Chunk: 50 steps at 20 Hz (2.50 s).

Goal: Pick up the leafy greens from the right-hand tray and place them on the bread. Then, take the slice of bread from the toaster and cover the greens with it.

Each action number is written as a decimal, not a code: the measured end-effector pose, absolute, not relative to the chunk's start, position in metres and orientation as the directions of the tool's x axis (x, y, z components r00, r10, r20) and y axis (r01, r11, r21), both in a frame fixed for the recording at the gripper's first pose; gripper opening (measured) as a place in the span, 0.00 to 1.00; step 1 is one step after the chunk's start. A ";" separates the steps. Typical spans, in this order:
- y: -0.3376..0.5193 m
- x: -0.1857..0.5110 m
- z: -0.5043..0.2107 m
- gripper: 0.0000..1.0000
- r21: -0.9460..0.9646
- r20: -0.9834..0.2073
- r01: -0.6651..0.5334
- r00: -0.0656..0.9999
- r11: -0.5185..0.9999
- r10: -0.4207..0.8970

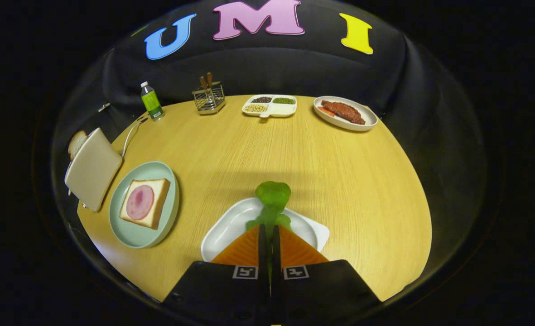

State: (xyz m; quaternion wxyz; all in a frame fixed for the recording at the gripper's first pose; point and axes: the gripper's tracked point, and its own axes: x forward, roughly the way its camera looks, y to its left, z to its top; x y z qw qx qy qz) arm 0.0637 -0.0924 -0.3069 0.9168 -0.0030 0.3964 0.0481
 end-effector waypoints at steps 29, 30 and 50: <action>0.132 0.057 -0.226 0.06 0.000 -0.667 -0.296 0.711 0.955 0.220; 0.136 0.058 -0.233 0.06 -0.009 -0.674 -0.305 0.705 0.952 0.219; 0.170 0.061 -0.274 0.78 -0.064 -0.724 -0.331 0.665 0.942 0.185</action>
